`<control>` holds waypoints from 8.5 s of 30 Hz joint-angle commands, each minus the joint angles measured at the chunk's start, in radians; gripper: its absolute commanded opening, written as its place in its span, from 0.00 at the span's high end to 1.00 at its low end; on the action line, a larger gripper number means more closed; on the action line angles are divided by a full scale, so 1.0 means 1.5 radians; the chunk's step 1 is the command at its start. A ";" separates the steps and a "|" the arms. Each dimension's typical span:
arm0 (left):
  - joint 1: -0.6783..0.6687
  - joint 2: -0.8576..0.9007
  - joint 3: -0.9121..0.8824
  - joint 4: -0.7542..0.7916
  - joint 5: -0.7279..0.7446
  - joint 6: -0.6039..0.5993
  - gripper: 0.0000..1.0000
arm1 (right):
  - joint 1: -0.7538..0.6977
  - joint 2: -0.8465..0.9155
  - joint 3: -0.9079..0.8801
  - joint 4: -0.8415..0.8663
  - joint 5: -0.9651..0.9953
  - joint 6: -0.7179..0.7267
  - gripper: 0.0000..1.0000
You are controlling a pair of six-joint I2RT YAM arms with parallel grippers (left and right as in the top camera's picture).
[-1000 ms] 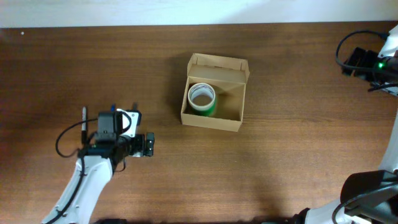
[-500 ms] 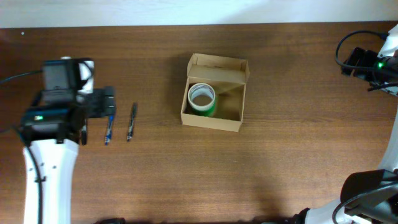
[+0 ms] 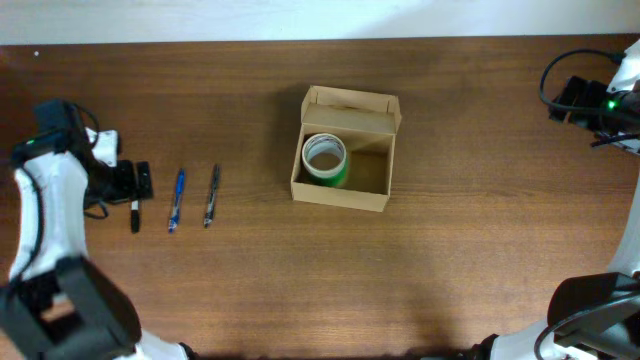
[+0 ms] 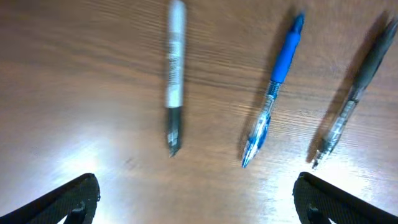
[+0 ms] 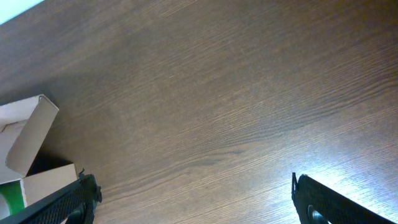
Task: Pack container
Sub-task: 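Move the left gripper to the black marker and grasp it, then lift the black marker and carry it with the left gripper into the box, then lower the black marker into the box with the left gripper, then release the marker, move the left gripper to the blue pen and grasp it, then carry the blue pen with the left gripper into the box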
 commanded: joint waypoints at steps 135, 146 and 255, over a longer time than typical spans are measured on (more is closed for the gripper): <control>-0.330 -0.148 0.140 0.075 0.062 0.241 0.52 | 0.001 0.008 -0.002 0.002 -0.005 0.007 0.01; -0.198 -0.136 -0.144 0.158 0.034 0.025 0.47 | 0.001 0.008 -0.002 0.002 -0.005 0.007 0.01; -0.676 0.278 0.411 -0.108 -0.018 0.531 0.61 | 0.001 0.008 -0.002 0.002 -0.005 0.008 0.01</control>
